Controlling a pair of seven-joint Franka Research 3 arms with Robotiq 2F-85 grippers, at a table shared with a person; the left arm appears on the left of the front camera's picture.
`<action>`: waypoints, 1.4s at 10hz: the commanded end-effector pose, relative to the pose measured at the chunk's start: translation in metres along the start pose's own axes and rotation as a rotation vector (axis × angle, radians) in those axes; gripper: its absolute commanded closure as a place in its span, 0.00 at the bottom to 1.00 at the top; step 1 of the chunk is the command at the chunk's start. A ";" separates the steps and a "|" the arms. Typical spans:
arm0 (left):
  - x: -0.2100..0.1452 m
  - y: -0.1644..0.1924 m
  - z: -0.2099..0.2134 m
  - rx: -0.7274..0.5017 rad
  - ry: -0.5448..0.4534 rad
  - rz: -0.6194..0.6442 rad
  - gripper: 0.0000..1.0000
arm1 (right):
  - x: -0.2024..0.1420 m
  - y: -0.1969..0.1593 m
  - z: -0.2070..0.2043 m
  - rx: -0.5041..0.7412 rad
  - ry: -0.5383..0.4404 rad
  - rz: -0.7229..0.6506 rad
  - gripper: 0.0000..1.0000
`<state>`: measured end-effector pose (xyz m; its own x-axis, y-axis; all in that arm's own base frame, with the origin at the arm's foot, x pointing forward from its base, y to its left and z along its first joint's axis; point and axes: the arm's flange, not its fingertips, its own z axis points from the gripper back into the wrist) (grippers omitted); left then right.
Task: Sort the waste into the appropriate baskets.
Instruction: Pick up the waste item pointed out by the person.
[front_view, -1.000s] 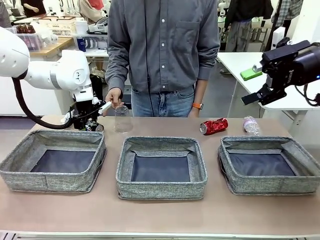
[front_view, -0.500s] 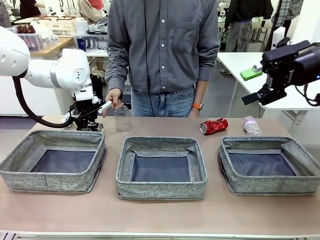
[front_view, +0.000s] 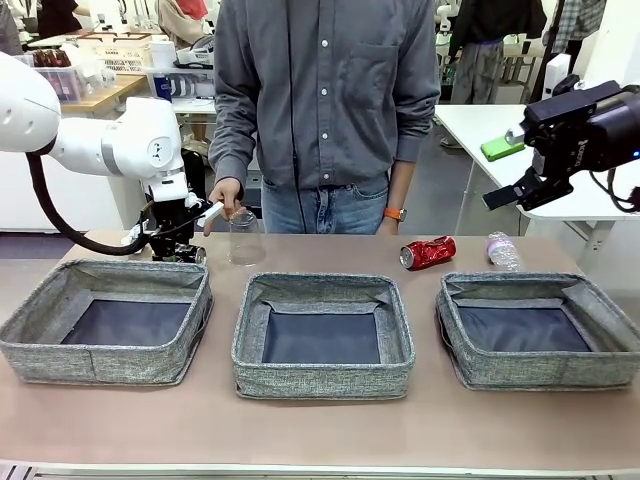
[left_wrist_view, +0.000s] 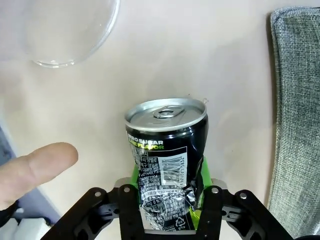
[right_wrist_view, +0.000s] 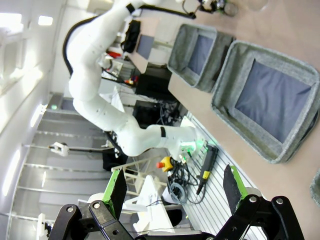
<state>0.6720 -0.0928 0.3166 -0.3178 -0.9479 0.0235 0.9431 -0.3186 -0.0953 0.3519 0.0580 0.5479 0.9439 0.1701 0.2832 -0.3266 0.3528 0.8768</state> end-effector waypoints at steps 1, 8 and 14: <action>-0.003 -0.006 0.013 -0.017 -0.021 0.039 0.68 | 0.003 0.002 0.000 0.026 -0.009 0.025 0.00; -0.014 -0.087 0.232 -0.078 -0.089 0.292 0.68 | 0.003 0.002 0.000 0.026 -0.009 0.025 0.00; -0.033 -0.159 0.302 -0.074 -0.204 0.338 0.68 | 0.003 0.002 0.000 0.026 -0.009 0.025 0.00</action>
<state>0.5436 -0.0050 0.6473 0.0615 -0.9700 0.2351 0.9793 0.0131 -0.2019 0.3518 0.0579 0.5482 0.9437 0.1702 0.2837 -0.3272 0.3532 0.8765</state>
